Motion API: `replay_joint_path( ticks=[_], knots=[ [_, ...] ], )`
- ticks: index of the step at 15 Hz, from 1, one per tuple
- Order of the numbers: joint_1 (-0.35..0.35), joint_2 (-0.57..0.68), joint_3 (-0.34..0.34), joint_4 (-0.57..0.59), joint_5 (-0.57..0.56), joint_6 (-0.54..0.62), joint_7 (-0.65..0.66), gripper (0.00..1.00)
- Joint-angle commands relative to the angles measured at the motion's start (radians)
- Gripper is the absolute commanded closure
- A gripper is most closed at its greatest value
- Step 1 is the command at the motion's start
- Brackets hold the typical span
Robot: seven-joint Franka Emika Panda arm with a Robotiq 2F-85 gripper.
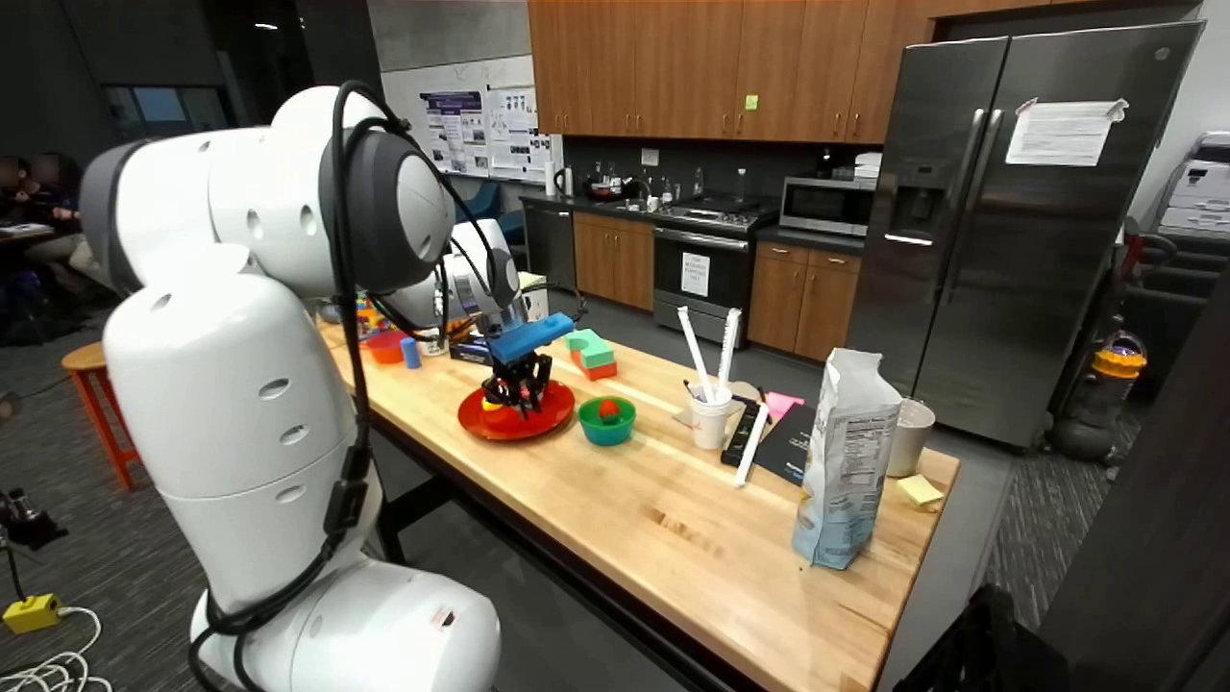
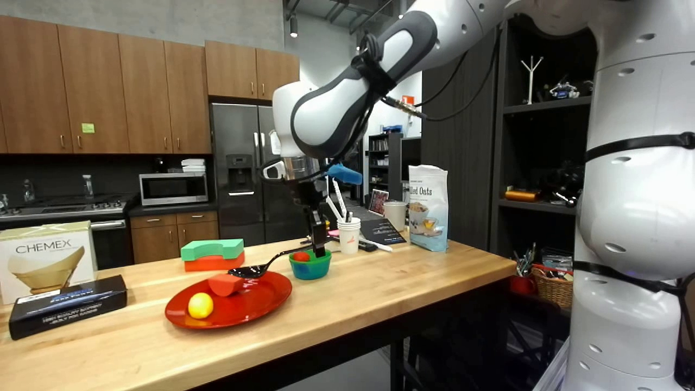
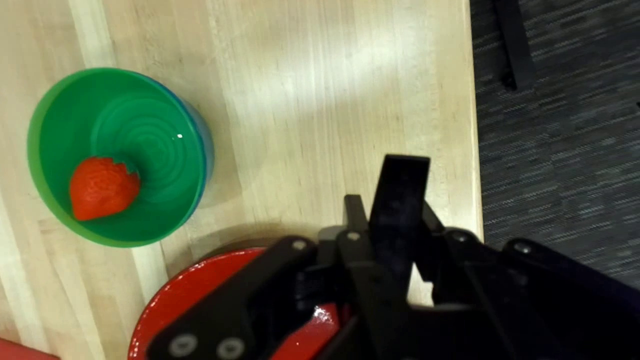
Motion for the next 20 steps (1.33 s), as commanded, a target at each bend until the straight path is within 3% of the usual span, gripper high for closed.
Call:
replay_joint_path(
  ticks=[1, 11, 20],
  knots=[
    [0.003, 0.028, -0.006, 0.035, 0.079, 0.010, -0.091, 0.94],
    [-0.017, 0.113, 0.001, 0.115, 0.427, -0.038, -0.385, 0.94],
    [-0.081, 0.224, 0.000, 0.164, 0.758, -0.132, -0.518, 0.94]
  ],
)
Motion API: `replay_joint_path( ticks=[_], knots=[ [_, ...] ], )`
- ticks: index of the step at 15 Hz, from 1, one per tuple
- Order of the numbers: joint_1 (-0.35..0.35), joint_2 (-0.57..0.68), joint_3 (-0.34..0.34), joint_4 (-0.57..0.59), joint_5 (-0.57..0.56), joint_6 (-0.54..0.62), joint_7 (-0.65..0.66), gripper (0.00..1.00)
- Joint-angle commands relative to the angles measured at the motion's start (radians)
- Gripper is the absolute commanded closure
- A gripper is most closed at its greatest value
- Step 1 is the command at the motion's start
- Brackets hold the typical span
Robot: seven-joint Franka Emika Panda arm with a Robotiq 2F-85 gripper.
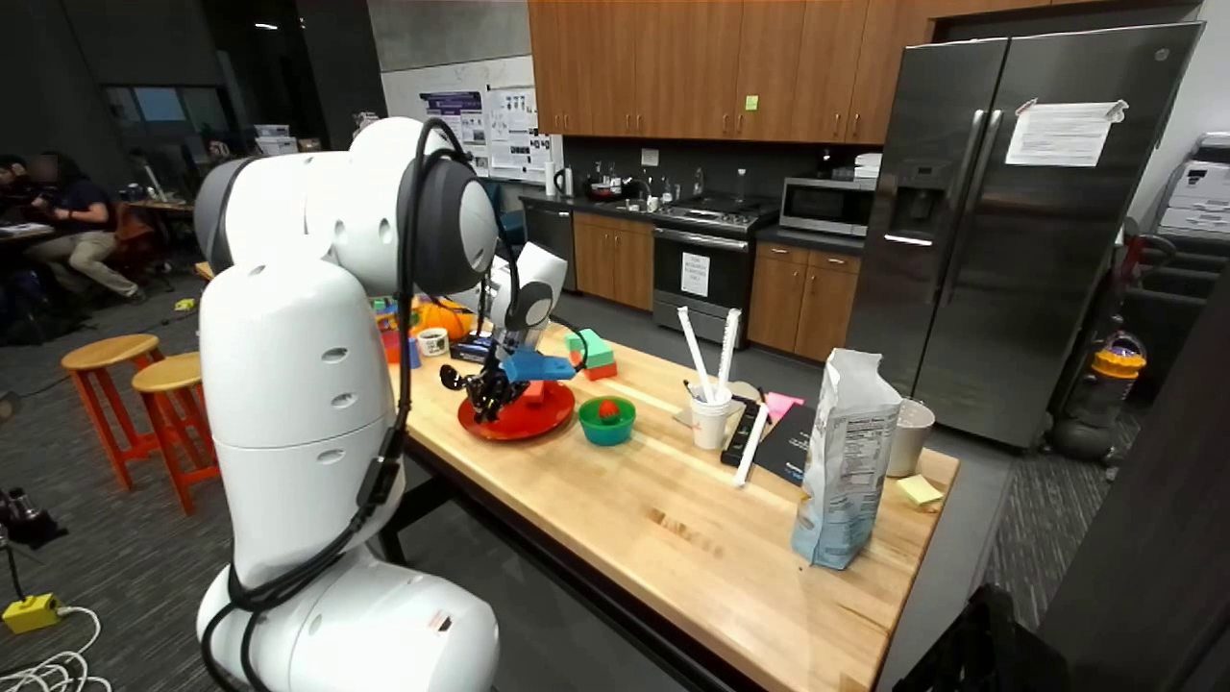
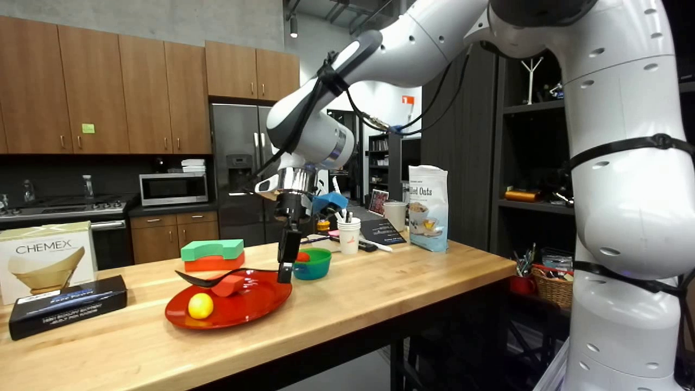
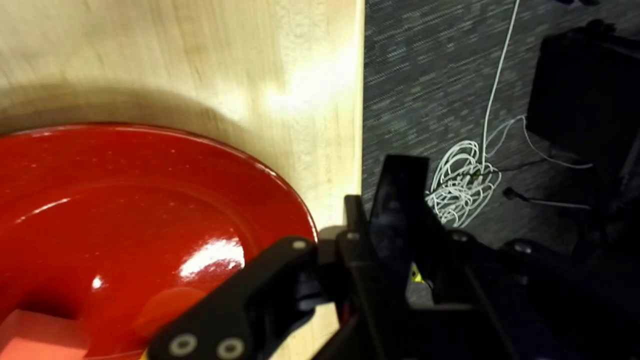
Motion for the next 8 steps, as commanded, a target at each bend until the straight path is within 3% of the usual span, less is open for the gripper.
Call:
replay_joint_path(
  ticks=[1, 8],
  knots=[
    [-0.036, 0.058, 0.003, 0.050, 0.118, -0.053, -0.046, 0.94],
    [-0.035, 0.138, -0.001, 0.135, 0.037, -0.170, 0.080, 0.94]
  ],
)
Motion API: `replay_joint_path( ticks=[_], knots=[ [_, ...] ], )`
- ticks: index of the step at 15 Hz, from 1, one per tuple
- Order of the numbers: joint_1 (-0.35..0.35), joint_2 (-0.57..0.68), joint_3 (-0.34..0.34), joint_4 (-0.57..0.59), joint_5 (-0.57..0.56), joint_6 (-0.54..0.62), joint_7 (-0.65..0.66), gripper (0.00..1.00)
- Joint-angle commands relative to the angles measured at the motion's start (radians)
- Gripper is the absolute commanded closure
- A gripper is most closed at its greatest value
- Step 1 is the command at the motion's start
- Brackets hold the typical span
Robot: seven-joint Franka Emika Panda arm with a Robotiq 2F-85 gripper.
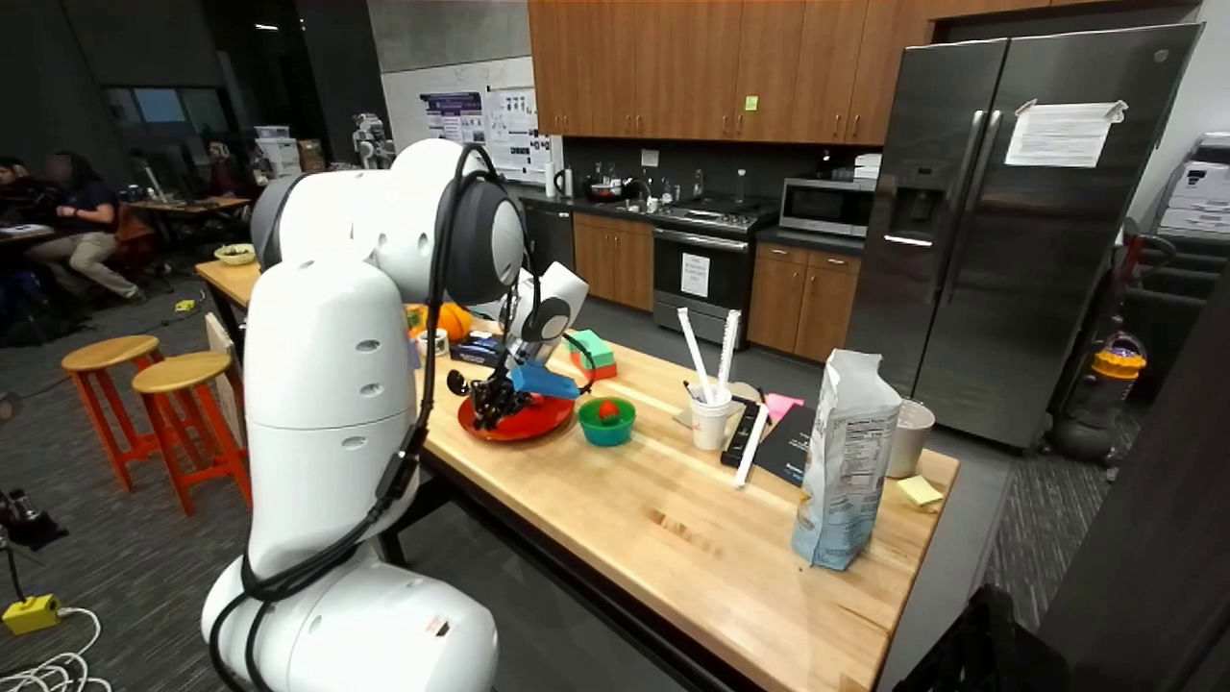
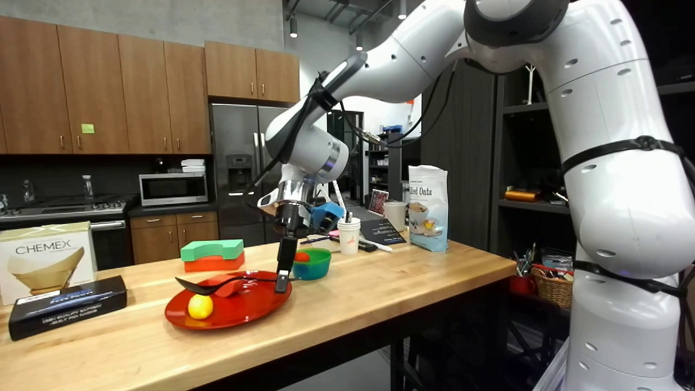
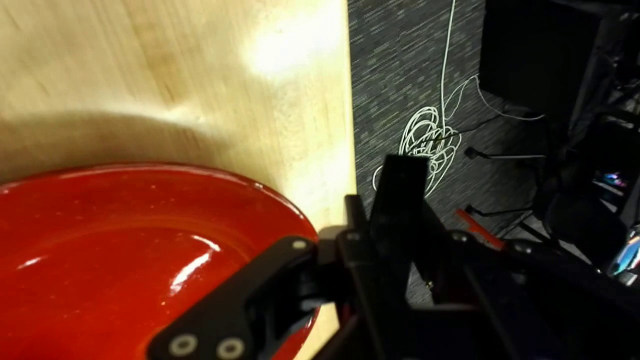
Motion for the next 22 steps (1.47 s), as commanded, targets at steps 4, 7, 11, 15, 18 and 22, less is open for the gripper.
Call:
replay_joint_path(
  ticks=[4, 7, 11, 15, 18, 22],
  knots=[
    [0.018, 0.085, 0.009, 0.157, -0.149, -0.205, 0.150, 0.94],
    [0.031, 0.124, 0.019, 0.229, -0.196, -0.290, 0.185, 0.94],
    [0.054, 0.189, 0.030, 0.330, -0.279, -0.383, 0.188, 0.94],
    [0.075, 0.269, 0.023, 0.428, -0.388, -0.491, 0.224, 0.94],
    [0.081, 0.325, 0.024, 0.491, -0.446, -0.518, 0.242, 0.94],
    [0.062, 0.365, 0.045, 0.553, -0.412, -0.491, 0.223, 0.94]
  ],
)
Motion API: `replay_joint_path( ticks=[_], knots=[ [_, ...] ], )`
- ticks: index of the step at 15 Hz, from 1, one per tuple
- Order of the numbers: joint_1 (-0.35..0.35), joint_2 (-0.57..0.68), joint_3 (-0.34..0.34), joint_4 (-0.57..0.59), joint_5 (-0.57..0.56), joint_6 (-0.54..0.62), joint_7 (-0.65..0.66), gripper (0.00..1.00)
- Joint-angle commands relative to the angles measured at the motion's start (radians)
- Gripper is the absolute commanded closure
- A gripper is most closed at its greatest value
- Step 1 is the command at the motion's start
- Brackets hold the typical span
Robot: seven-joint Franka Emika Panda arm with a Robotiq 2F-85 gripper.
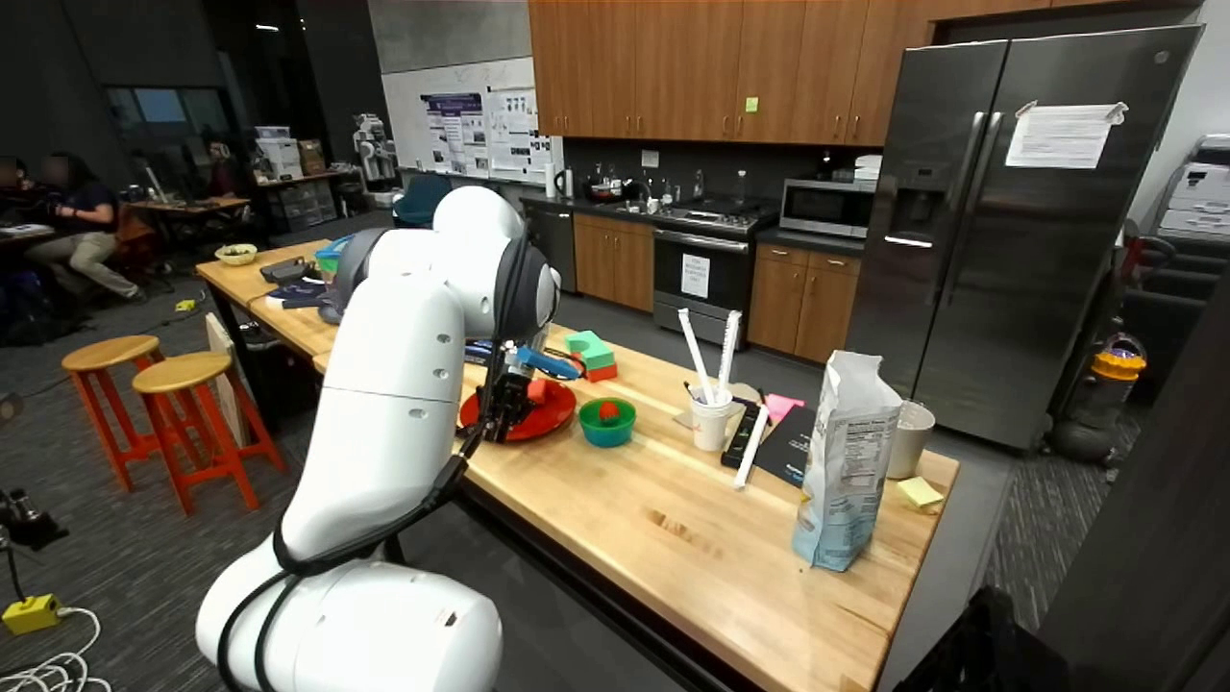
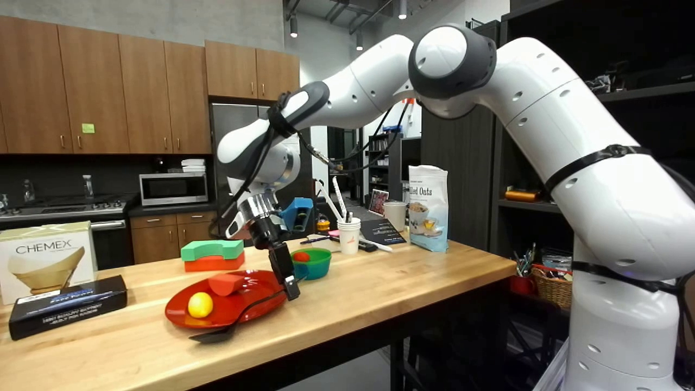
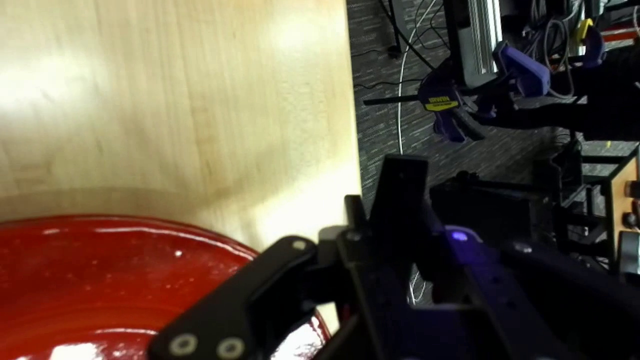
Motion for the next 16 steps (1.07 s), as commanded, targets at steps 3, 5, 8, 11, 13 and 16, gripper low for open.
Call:
replay_joint_path(
  ticks=[3, 5, 8, 11, 13, 16],
  knots=[
    [-0.035, 0.024, 0.045, 0.119, 0.112, -0.004, -0.036, 0.94],
    [-0.044, 0.003, 0.058, 0.148, 0.165, -0.013, -0.054, 0.94],
    [-0.042, -0.021, 0.048, 0.179, 0.172, -0.018, -0.040, 0.94],
    [-0.040, -0.026, 0.038, 0.174, 0.155, -0.058, -0.023, 0.94],
    [-0.041, -0.020, 0.034, 0.162, 0.156, -0.102, -0.018, 0.94],
    [-0.042, -0.008, 0.031, 0.150, 0.157, -0.156, -0.017, 0.94]
  ],
)
